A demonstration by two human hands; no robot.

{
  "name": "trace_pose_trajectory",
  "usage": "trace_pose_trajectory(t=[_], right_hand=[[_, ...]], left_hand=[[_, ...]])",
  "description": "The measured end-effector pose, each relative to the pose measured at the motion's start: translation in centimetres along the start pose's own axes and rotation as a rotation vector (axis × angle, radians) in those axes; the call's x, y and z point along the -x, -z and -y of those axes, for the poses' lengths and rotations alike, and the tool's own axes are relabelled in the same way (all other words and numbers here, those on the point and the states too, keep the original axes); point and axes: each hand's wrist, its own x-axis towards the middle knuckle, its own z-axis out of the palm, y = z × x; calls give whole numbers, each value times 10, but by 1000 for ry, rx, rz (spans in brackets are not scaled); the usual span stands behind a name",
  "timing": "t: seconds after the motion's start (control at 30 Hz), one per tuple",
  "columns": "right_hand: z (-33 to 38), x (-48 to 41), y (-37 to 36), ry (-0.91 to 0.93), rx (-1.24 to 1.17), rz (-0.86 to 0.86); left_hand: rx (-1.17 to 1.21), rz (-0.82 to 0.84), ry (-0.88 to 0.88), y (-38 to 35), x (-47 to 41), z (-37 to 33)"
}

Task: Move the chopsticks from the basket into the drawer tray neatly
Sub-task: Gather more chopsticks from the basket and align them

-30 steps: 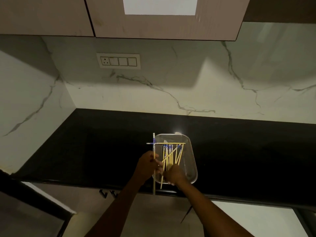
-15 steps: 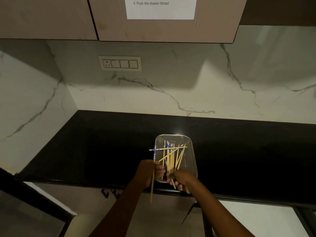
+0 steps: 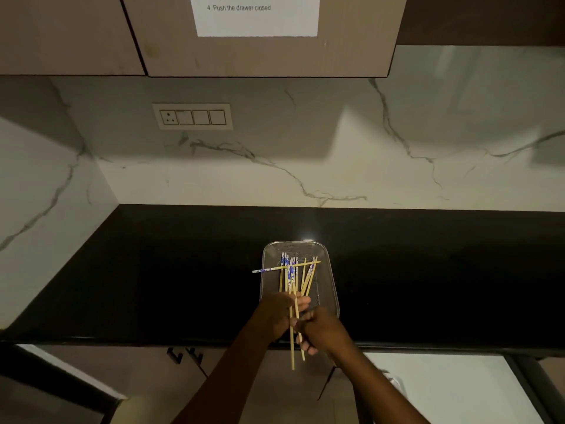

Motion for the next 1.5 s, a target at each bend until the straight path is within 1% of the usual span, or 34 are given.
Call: trace_pose_trajectory(t=[0.23, 0.37, 0.43, 0.47, 0.53, 0.63, 0.7, 0.77, 0.87, 0.97, 1.1, 1.17, 1.27, 1.33, 1.43, 1.5], right_hand=[[-3, -2, 1, 22, -37, 31], [-8, -9, 1, 22, -35, 94], [-9, -17, 1, 24, -52, 107], [-8, -23, 2, 37, -59, 86], [-3, -40, 5, 105, -28, -19], [12, -77, 8, 189, 166, -212], [26, -103, 8, 225, 306, -268], [40, -123, 9, 303, 476, -239], [55, -144, 8, 395, 679, -140], [55, -157, 2, 398, 828, -82], [43, -160, -3, 382, 902, -102], [35, -159, 1, 402, 879, -138], [30, -154, 11, 520, 807, -243], [34, -148, 16, 556, 625, -298], [41, -135, 19, 463, 200, -270], [37, -124, 16, 404, 59, -241]], left_hand=[[31, -20, -32, -6, 0, 2], [115, -29, -32, -3, 4, 1], [167, -74, -26, 3, 5, -1], [173, -107, -30, 8, 6, -2], [165, -162, -52, 21, 6, -2], [193, -185, -84, 39, 3, -1], [190, -206, -95, 48, 1, 0], [191, -215, -118, 56, -1, 0], [185, -213, -150, 67, -4, -1], [181, -213, -161, 74, -8, -1], [186, -235, -158, 79, -13, -2], [178, -236, -164, 80, -15, -2], [165, -240, -173, 75, -18, -3], [158, -247, -178, 68, -20, -6], [154, -214, -177, 54, -18, -13], [149, -142, -172, 45, -17, -15]])
